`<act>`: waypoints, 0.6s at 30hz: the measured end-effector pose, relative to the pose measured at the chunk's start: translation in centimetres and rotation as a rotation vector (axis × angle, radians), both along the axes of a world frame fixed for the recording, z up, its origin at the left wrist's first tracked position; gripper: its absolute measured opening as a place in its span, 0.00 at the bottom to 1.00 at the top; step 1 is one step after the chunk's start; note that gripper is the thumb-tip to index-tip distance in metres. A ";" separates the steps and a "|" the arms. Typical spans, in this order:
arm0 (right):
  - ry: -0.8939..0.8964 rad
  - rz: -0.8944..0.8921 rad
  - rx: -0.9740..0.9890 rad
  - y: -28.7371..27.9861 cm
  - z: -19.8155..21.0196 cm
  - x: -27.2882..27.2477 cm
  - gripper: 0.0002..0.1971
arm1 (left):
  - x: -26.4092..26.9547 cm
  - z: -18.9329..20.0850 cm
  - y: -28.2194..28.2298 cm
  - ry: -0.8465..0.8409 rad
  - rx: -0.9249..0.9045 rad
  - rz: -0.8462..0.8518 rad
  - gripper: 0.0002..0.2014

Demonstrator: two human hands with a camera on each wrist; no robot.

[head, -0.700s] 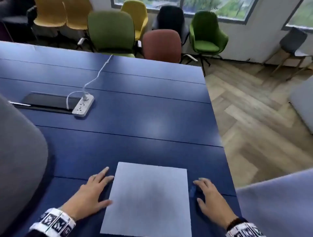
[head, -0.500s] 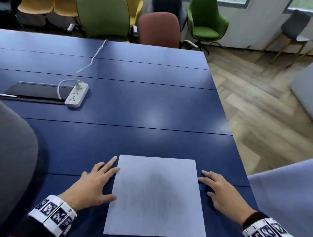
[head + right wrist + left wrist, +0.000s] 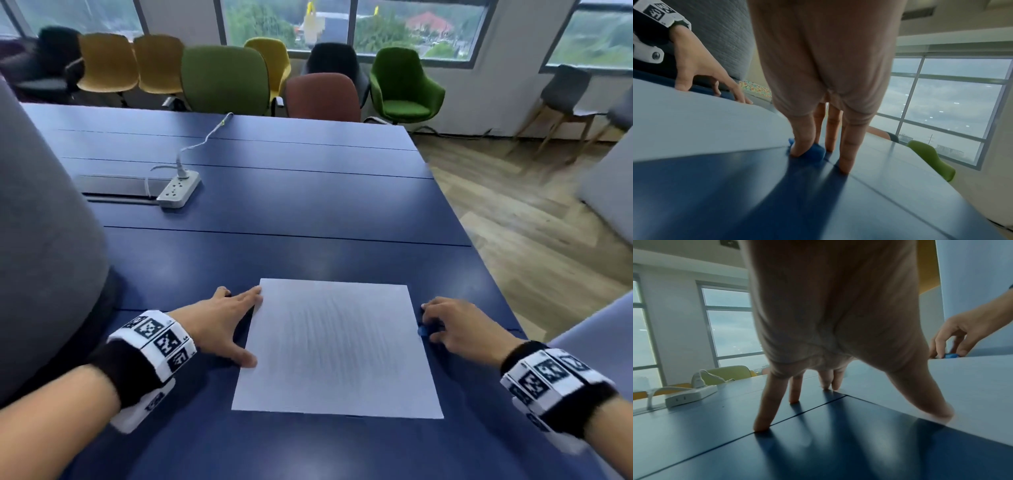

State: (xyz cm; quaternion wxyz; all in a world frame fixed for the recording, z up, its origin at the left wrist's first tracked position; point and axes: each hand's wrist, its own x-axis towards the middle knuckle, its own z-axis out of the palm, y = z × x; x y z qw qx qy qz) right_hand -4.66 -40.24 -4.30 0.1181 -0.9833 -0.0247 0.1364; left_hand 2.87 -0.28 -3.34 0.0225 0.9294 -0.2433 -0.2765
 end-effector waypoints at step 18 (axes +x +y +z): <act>-0.076 0.323 0.258 18.2 0.1 10.2 0.07 | -0.5 -0.7 0.3 -0.201 0.181 -0.136 0.60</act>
